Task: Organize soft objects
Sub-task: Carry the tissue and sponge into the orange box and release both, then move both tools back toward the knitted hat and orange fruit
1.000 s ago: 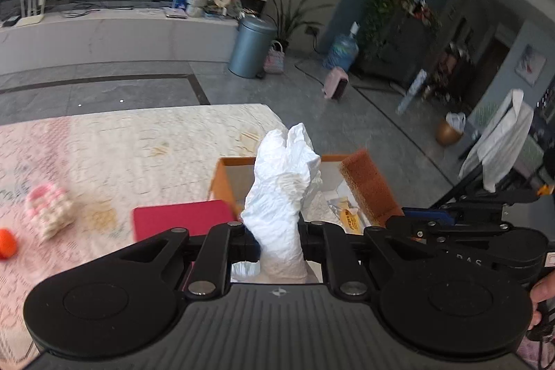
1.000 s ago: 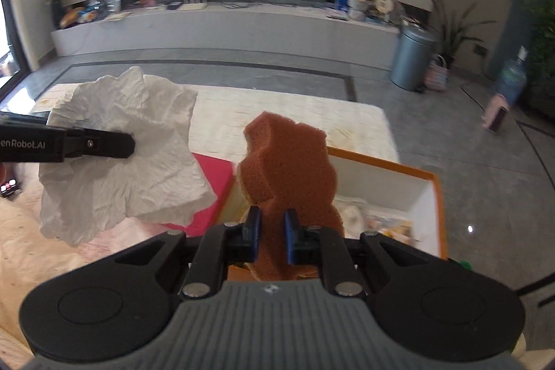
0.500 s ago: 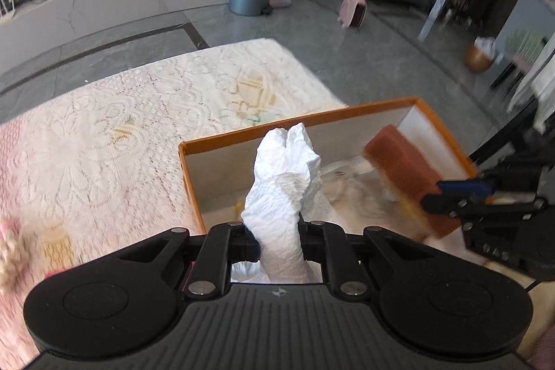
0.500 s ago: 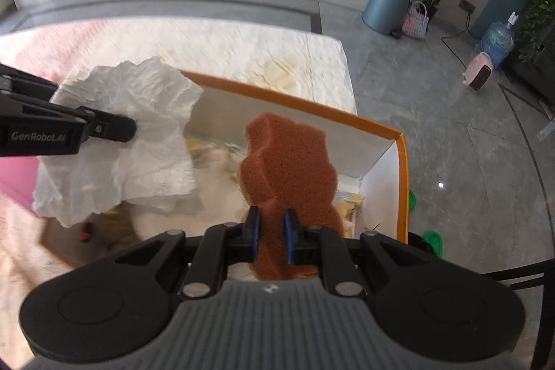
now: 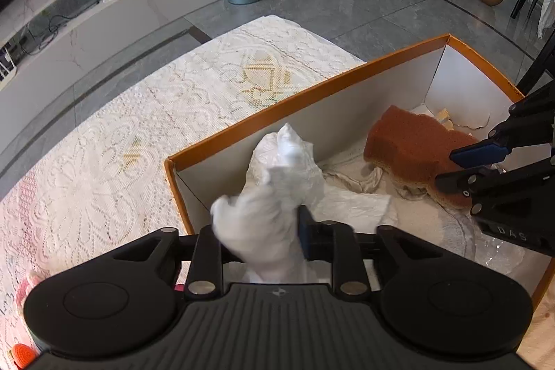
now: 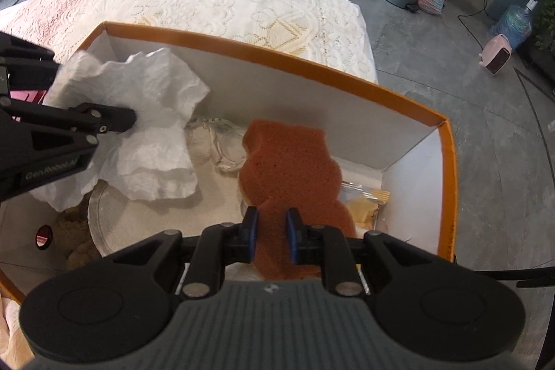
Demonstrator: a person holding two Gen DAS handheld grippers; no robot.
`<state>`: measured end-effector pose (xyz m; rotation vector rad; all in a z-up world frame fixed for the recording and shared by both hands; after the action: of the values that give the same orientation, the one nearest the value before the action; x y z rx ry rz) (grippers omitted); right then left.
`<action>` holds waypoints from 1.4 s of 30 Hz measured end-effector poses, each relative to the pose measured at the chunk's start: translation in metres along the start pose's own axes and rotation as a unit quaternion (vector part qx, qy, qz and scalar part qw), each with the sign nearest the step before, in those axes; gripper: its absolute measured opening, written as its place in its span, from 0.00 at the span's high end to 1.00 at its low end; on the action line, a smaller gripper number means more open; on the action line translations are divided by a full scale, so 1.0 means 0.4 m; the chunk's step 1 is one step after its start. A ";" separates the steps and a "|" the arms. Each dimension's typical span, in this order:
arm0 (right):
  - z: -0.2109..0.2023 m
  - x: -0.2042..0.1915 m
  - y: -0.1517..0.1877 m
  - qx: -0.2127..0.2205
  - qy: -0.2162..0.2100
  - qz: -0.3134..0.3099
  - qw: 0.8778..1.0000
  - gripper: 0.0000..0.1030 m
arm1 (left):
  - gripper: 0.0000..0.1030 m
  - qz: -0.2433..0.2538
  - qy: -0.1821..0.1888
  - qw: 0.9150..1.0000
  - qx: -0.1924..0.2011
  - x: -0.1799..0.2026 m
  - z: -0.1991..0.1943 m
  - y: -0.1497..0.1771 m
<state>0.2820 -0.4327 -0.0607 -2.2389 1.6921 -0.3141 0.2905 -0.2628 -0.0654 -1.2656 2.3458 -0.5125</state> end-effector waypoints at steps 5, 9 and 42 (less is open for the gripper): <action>-0.012 -0.010 -0.005 0.003 0.003 0.000 1.000 0.62 | 0.40 0.000 0.011 1.000 0.024 -0.007 -0.037 0.003; -0.031 -0.018 -0.007 0.008 0.017 0.000 1.000 0.53 | 0.34 -0.007 0.013 0.999 0.043 -0.020 -0.069 -0.002; -0.325 -0.662 0.153 0.210 -0.138 0.002 0.968 0.42 | 0.33 -0.271 -0.058 0.948 0.154 -0.427 -0.507 0.521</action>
<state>0.1075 -0.2087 0.0405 -1.8679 1.3398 -0.3095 0.1240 0.0136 0.0325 -1.7221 1.7162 -0.9053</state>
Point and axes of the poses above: each gripper's, at about its wrist camera, not at the fingertips, and z roughly the way its jaws point, x to its right, y to its underside, the point moved 1 cm from there along z, roughly the way its jaws point, and after that the axes turned 6 degrees about -y, right-handed, at the moved point
